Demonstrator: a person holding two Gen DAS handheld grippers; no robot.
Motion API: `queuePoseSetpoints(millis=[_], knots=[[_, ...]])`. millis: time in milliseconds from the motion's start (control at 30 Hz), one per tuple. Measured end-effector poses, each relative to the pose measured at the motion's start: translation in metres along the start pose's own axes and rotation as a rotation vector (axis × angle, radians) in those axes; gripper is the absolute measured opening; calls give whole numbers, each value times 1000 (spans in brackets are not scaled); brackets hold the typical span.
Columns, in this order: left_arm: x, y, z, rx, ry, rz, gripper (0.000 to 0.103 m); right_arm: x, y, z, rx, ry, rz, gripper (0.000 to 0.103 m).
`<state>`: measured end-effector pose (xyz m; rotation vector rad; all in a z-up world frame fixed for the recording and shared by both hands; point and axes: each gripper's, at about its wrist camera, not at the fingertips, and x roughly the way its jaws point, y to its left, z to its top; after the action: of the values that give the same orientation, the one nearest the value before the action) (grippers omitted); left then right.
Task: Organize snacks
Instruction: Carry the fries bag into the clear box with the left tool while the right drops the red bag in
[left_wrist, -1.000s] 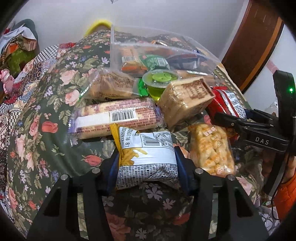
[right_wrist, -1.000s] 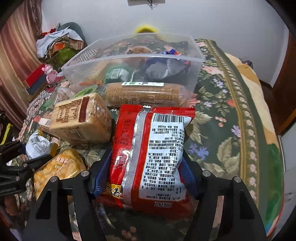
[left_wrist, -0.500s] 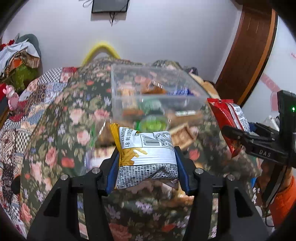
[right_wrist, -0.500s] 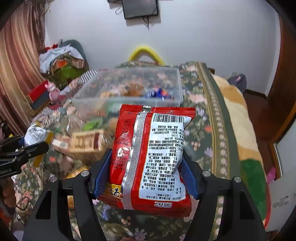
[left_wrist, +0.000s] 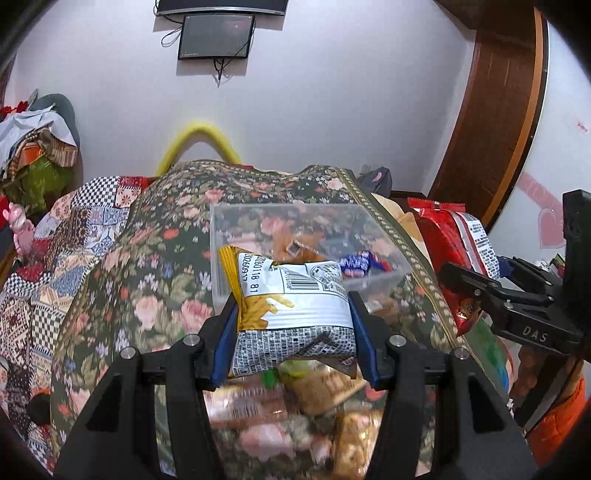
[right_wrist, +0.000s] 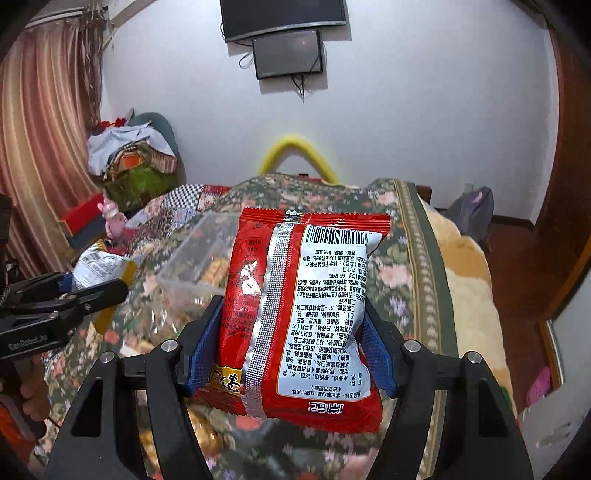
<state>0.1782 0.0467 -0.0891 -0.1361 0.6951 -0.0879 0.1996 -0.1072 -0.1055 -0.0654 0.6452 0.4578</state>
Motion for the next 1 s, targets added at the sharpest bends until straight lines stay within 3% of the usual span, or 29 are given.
queuePoseSetpoints(millis=[433, 1000], knots=[[68, 9, 35, -4, 50, 8, 55, 39, -2, 27, 0, -30, 1, 66], [156, 20, 48, -6, 154, 31, 55, 118, -9, 31, -1, 91, -14, 66]])
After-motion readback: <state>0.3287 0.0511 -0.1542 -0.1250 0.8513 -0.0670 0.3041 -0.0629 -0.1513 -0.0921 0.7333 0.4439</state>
